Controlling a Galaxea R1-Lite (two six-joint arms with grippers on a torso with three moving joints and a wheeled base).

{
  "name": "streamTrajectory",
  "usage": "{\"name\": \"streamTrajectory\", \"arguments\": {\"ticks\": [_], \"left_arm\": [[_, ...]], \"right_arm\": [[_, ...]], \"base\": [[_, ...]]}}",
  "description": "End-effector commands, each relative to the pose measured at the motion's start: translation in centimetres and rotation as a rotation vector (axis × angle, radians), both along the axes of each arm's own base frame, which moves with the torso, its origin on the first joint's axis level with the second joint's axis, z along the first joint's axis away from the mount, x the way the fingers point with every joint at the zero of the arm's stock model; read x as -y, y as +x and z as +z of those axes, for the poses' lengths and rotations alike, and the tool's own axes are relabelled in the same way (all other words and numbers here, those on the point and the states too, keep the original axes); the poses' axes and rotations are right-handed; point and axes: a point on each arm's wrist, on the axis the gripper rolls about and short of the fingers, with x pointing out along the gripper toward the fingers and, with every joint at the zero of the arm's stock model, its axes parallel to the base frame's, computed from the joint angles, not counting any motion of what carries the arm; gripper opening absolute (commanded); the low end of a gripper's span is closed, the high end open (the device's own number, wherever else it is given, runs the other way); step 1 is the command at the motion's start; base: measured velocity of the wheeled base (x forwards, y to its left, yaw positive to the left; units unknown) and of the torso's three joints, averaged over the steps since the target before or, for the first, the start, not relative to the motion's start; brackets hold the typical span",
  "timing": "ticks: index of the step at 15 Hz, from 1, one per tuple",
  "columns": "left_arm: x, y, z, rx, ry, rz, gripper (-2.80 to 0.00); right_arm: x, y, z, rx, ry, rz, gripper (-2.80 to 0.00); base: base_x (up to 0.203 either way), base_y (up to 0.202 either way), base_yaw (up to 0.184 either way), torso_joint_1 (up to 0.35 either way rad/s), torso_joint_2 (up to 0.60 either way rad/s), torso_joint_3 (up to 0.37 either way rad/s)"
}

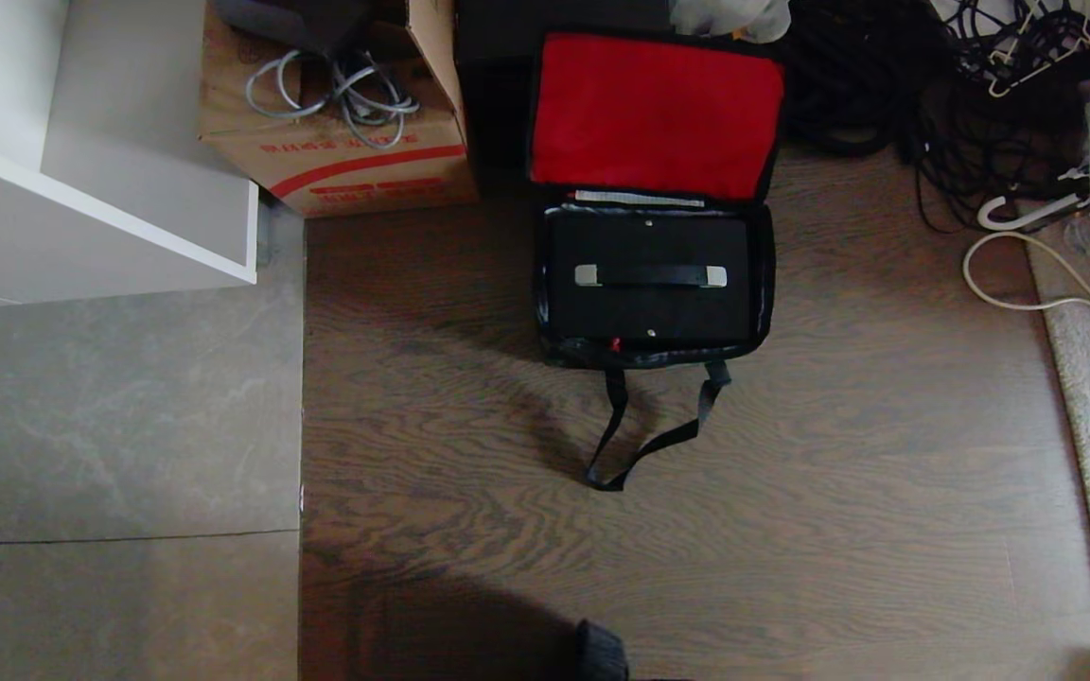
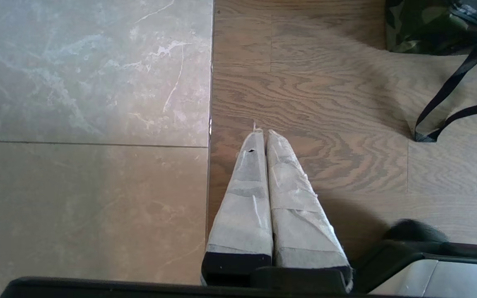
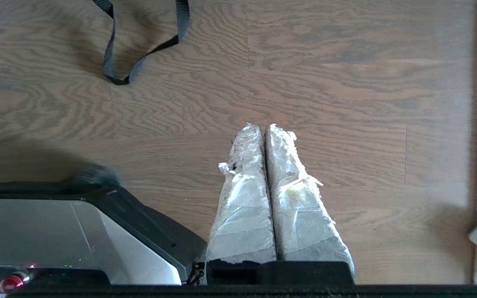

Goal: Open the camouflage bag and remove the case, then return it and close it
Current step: Grip the handle

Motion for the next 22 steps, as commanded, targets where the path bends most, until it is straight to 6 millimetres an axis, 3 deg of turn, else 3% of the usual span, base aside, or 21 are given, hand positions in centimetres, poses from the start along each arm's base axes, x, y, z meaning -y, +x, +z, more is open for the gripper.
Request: {"name": "streamTrajectory", "arguments": {"ticks": [1,14,22], "left_arm": [[0.00,0.08,-0.30,-0.010,-0.001,0.001,-2.80],[-0.01,0.08,-0.28,-0.008,-0.006,0.001,-2.80],[0.00,0.08,-0.26,-0.007,-0.003,0.001,-2.80]], "right_arm": [[0.00,0.01,-0.01,-0.003,0.000,0.001,-2.80],[0.00,0.01,-0.01,-0.003,0.000,0.001,-2.80],[0.00,0.01,-0.01,-0.003,0.000,0.000,-2.80]], "base": [[0.000,0.000,0.000,0.000,0.00,0.000],[0.000,0.000,0.000,0.000,0.00,0.000],[0.185,-0.130,0.003,0.002,0.00,0.004]]}}
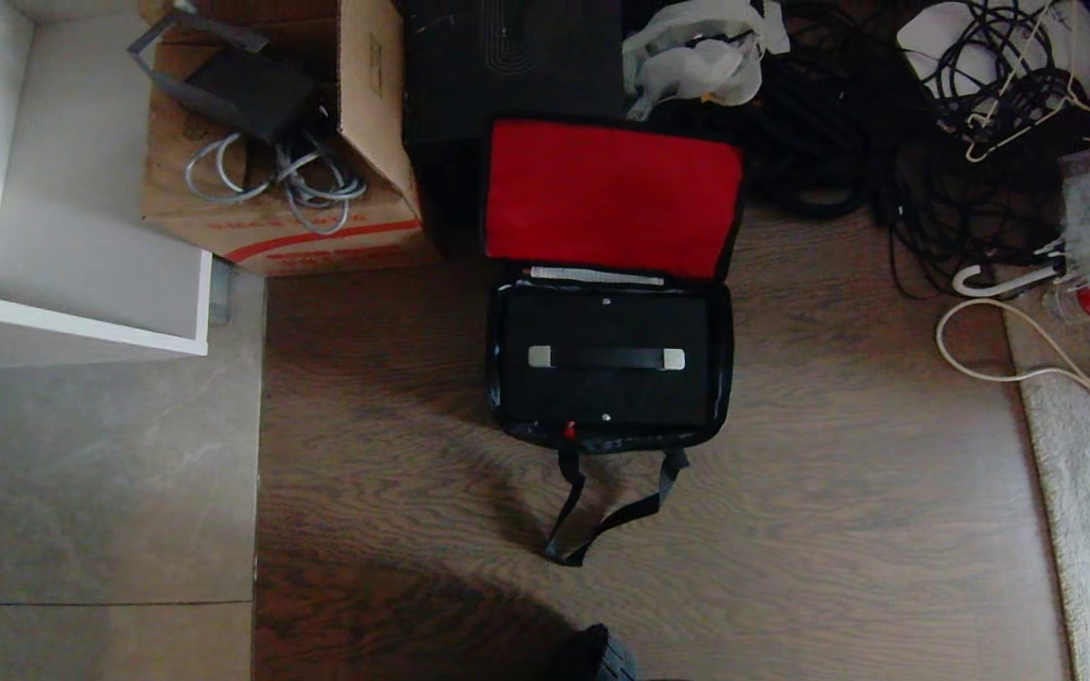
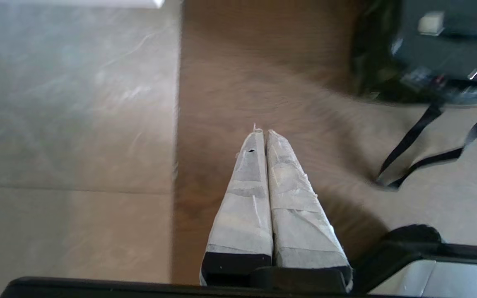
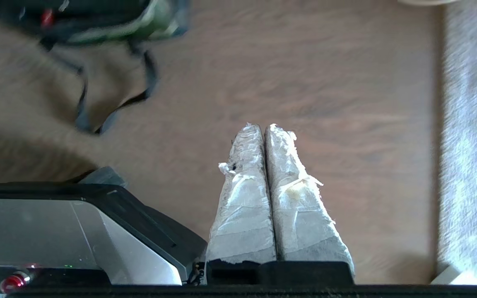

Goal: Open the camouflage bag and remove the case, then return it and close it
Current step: Grip the handle

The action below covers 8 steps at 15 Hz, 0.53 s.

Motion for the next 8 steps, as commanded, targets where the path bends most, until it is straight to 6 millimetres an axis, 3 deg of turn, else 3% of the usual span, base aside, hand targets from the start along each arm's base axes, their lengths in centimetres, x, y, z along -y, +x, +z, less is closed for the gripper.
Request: {"name": "streamTrajectory", "arguments": {"ticks": [1,3,8], "left_arm": [[0.00,0.08,-0.29,-0.009,0.000,0.000,-2.80],[0.00,0.08,-0.30,-0.011,0.000,0.000,-2.80],[0.00,0.08,-0.31,-0.011,-0.001,0.000,-2.80]], "right_arm": [[0.00,0.01,-0.01,-0.003,0.000,0.001,-2.80],[0.00,0.01,-0.01,-0.003,0.000,0.001,-2.80],[0.00,0.01,-0.01,-0.003,0.000,0.001,-2.80]], "base": [[0.163,-0.167,-0.004,-0.001,0.01,0.002],[0.053,-0.088,-0.004,0.001,0.00,0.001],[0.000,0.000,0.000,0.000,0.00,0.000]]}}
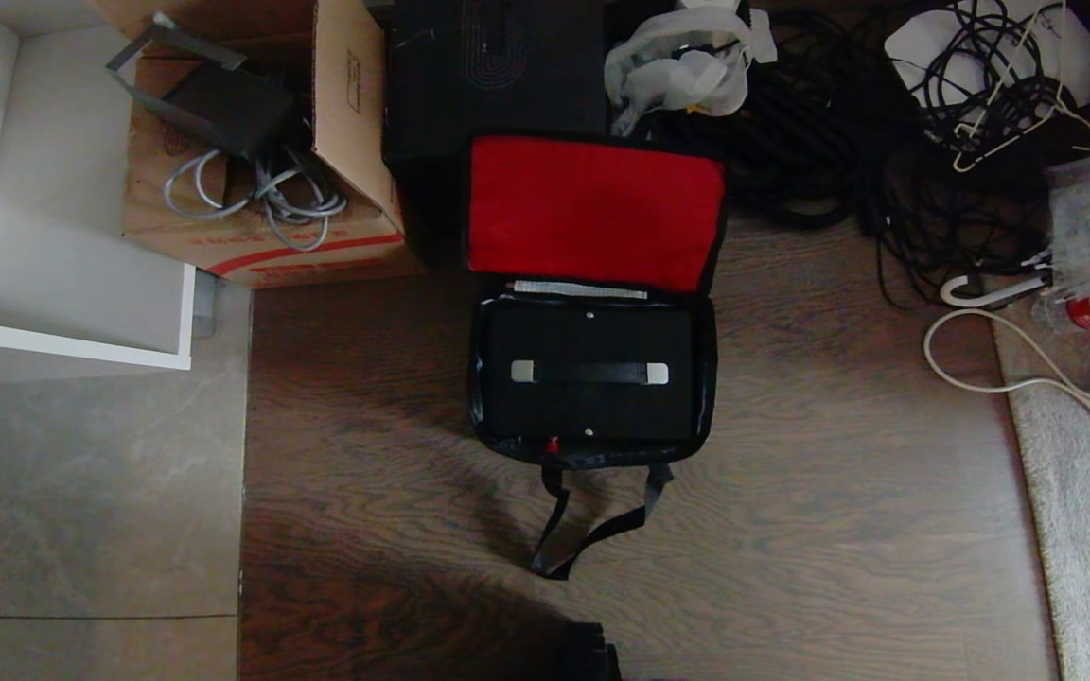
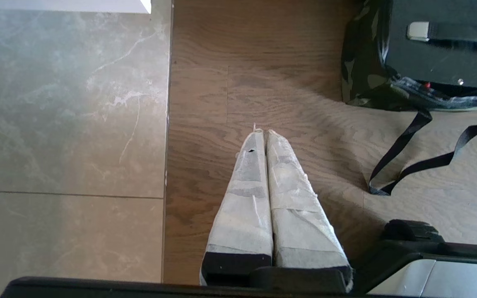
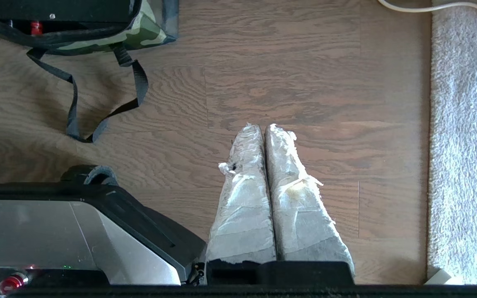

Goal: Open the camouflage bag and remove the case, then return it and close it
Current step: Grip the handle

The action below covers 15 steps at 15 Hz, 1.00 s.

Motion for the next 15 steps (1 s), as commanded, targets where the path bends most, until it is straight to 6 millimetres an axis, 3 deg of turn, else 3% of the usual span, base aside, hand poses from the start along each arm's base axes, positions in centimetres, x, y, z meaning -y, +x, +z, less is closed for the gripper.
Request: {"name": "streamTrajectory", "arguments": {"ticks": [1,5,12,15], "left_arm": [[0.00,0.08,-0.29,-0.010,0.000,-0.001,-2.80],[0.00,0.08,-0.29,-0.010,-0.004,0.000,-2.80],[0.00,0.08,-0.29,-0.010,-0.001,0.001,-2.80],[0.00,0.08,-0.29,-0.010,-0.001,0.001,-2.80]], "right_arm": [[0.00,0.01,-0.01,-0.003,0.000,0.001,-2.80],[0.00,0.01,-0.01,-0.003,0.000,0.002,-2.80],[0.00,0.01,-0.01,-0.003,0.000,0.001,-2.80],[0.00,0.01,-0.01,-0.003,0.000,0.000,-2.80]], "base": [[0.000,0.000,0.000,0.000,0.00,0.000],[0.000,0.000,0.000,0.000,0.00,0.000],[-0.001,0.154,0.000,0.003,0.00,0.003],[0.000,0.000,0.000,0.000,0.00,0.000]]}}
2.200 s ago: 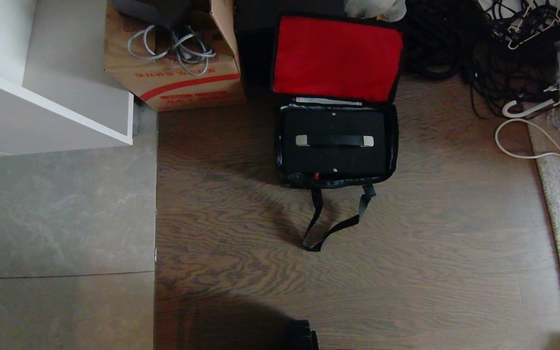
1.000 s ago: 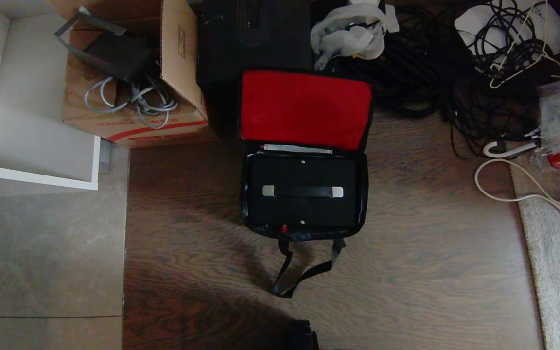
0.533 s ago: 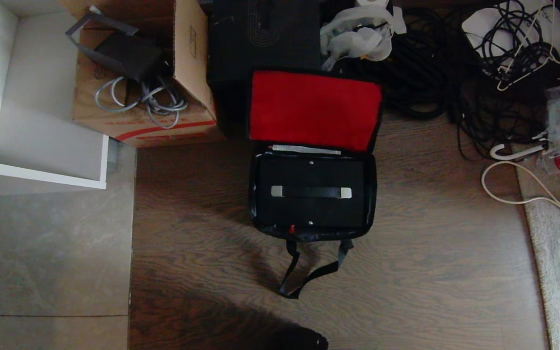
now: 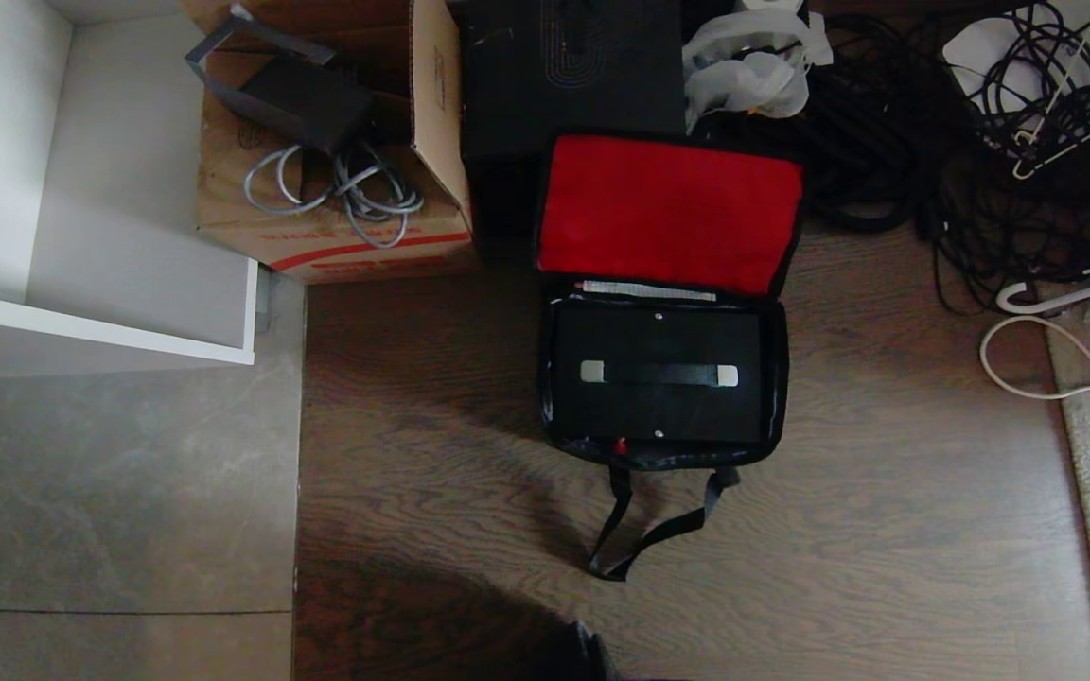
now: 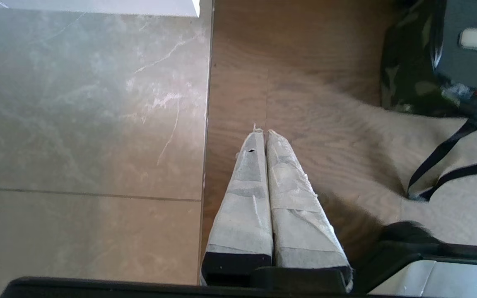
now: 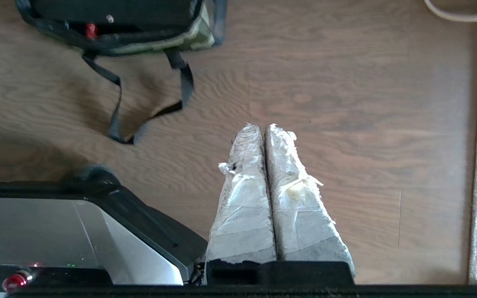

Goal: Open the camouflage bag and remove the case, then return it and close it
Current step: Grip the handle

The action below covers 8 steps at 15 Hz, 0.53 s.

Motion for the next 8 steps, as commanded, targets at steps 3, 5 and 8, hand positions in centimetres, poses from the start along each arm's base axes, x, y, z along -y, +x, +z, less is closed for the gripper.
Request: {"name": "streamTrajectory", "arguments": {"ticks": [3,5,8], "left_arm": [[0.00,0.08,-0.30,-0.011,-0.001,0.001,-2.80],[0.00,0.08,-0.30,-0.011,-0.001,0.000,-2.80],[0.00,0.08,-0.29,-0.009,-0.001,0.001,-2.80]], "right_arm": [[-0.01,0.01,-0.01,-0.002,-0.001,-0.001,-2.80],[-0.01,0.01,-0.01,-0.002,-0.001,-0.001,-2.80],[-0.01,0.01,-0.01,-0.002,-0.001,-0.001,-2.80]], "base": [[0.000,0.000,0.000,0.000,0.00,0.000],[0.000,0.000,0.000,0.000,0.00,0.000],[0.000,0.000,0.000,0.000,0.00,0.000]]}}
